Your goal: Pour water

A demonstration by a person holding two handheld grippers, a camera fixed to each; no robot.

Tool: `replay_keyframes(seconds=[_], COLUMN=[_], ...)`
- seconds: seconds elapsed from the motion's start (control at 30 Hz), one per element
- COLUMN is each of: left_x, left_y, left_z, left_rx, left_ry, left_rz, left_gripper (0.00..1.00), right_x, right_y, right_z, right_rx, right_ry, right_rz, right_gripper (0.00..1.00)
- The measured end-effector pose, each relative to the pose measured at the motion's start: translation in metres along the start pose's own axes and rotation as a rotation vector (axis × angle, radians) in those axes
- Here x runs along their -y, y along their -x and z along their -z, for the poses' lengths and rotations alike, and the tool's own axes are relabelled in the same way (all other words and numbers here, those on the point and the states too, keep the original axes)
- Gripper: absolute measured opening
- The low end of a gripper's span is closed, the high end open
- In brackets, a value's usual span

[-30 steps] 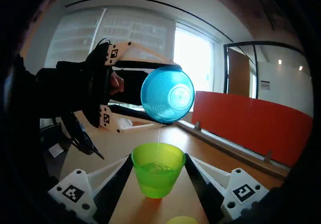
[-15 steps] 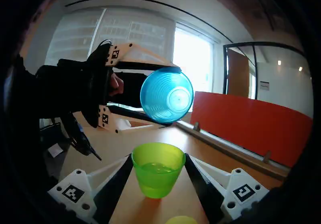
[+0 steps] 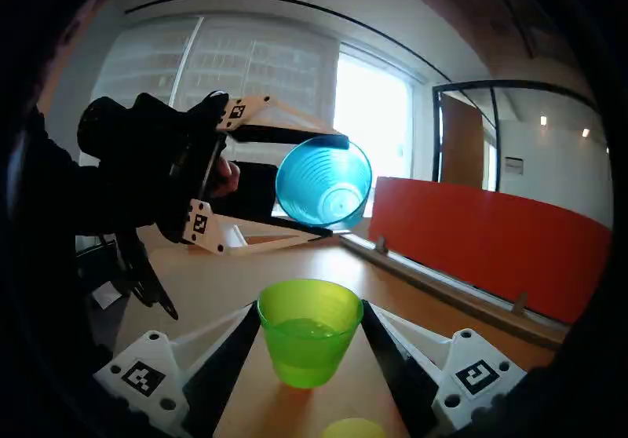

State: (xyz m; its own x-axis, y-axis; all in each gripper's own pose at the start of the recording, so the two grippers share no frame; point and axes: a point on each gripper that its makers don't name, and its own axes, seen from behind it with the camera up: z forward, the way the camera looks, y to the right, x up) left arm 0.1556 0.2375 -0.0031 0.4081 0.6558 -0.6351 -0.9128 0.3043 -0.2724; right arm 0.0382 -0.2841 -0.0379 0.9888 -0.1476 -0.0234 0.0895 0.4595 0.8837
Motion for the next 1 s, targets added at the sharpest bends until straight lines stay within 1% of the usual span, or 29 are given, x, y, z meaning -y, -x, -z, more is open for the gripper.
replay_keyframes(seconds=[0.13, 0.23, 0.37, 0.6, 0.8, 1.0], left_x=[0.000, 0.000, 0.000, 0.004, 0.007, 0.009], left_y=[0.005, 0.010, 0.017, 0.026, 0.031, 0.035], left_z=[0.001, 0.001, 0.002, 0.005, 0.009, 0.006], left_rx=[0.004, 0.008, 0.016, 0.035, 0.049, 0.048], left_ry=[-0.003, -0.002, 0.000, -0.012, -0.020, -0.021], left_rz=[0.076, 0.124, 0.179, 0.273, 0.382, 0.506], left_gripper=[0.87, 0.87, 0.87, 0.87, 0.87, 0.87], right_x=[0.001, 0.001, 0.001, -0.001, -0.004, -0.004], right_y=[-0.001, -0.001, -0.001, -0.003, -0.007, -0.011], right_z=[0.000, -0.001, -0.002, -0.001, 0.003, 0.006], right_rx=[-0.001, -0.001, 0.001, -0.003, -0.011, -0.014], right_ry=[-0.001, -0.001, 0.001, 0.009, 0.017, 0.024], right_rz=[0.002, 0.005, 0.004, 0.008, 0.005, 0.009], right_gripper=[0.94, 0.94, 0.94, 0.93, 0.94, 0.94])
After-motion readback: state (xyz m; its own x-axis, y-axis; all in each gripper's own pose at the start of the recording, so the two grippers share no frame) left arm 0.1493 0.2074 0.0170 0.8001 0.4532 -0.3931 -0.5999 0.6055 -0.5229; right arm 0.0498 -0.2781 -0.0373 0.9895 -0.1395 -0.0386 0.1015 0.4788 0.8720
